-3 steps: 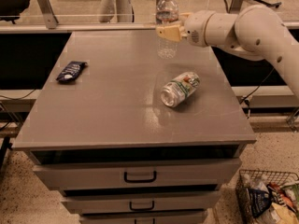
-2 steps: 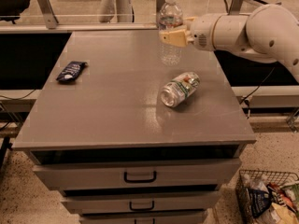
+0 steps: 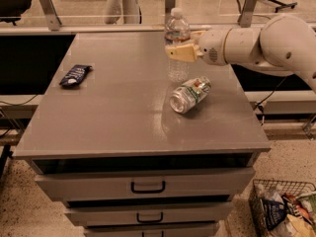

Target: Move water bottle near 7up can

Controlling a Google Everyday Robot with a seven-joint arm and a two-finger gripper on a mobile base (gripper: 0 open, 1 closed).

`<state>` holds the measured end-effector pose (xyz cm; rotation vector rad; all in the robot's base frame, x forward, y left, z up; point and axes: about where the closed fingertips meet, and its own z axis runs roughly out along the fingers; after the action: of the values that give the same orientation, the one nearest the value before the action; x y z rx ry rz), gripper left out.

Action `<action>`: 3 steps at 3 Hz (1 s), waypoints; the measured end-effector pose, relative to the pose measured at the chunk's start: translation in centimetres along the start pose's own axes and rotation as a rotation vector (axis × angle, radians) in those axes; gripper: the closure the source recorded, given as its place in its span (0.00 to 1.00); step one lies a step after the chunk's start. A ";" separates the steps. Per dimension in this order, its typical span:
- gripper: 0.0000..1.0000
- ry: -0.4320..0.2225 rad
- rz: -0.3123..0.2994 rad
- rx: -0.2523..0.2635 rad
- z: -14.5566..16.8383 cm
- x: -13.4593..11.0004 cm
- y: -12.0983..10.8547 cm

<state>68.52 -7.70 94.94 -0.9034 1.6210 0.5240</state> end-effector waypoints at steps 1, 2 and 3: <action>0.85 0.014 0.014 -0.026 0.5 1.0 1.1; 0.62 0.018 0.023 -0.040 0.7 1.7 1.7; 0.39 0.012 0.034 -0.048 0.6 2.3 2.4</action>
Offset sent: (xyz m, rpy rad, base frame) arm -0.0214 0.0078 -0.0315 0.0168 0.0513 0.0289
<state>66.82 -6.46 92.25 -0.9178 1.6425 0.5841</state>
